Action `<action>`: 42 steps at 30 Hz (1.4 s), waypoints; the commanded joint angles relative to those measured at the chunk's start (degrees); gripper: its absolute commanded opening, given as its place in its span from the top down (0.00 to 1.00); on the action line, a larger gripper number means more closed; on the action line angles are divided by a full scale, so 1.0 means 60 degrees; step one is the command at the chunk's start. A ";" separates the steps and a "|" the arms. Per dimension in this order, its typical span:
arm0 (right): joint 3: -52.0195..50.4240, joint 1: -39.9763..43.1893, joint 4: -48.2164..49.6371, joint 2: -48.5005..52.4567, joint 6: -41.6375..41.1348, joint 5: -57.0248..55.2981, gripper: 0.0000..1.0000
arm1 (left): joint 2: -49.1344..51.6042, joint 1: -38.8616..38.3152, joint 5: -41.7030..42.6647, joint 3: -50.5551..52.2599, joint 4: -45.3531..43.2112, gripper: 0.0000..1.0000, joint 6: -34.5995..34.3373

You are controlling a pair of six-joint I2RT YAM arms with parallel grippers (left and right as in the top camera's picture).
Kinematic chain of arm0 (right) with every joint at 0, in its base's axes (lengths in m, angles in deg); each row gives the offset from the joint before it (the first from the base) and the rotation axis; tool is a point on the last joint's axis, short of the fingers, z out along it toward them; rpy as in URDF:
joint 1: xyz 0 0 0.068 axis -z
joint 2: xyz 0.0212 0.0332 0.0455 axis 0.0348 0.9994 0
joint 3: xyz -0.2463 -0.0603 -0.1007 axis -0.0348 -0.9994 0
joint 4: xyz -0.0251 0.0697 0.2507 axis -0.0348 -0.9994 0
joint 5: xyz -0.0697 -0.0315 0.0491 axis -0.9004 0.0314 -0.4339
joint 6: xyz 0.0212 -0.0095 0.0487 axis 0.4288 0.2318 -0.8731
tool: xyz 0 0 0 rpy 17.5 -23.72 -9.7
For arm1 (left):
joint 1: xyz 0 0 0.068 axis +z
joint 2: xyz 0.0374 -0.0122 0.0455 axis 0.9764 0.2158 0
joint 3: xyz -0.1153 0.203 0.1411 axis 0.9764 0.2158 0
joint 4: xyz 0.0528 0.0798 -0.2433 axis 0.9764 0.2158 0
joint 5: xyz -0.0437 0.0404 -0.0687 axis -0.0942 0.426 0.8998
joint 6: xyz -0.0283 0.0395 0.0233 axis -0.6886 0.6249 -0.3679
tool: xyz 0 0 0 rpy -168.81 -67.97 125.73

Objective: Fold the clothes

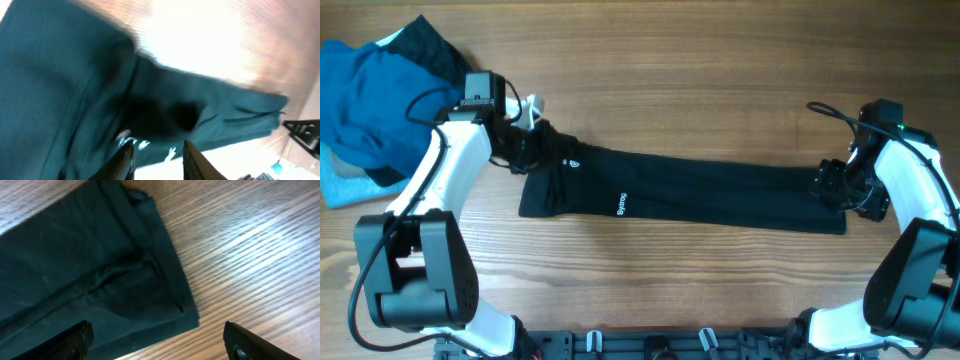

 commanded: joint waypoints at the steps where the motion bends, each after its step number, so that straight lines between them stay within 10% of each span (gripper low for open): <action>1: 0.0011 0.0040 0.0055 -0.0175 0.0058 0.0390 0.12 | -0.0047 -0.0160 0.0630 0.0018 -0.0601 0.63 0.0117; 16: 0.0011 0.0040 0.0076 -0.0138 0.0554 0.0634 0.09 | -0.0025 -0.1534 -0.3566 0.1479 -0.1916 0.66 -0.1311; 42: -0.1508 0.0044 0.2065 -0.0102 0.2408 0.0707 0.03 | -0.1843 -0.0743 -0.3053 0.0900 -0.0914 0.39 -0.1858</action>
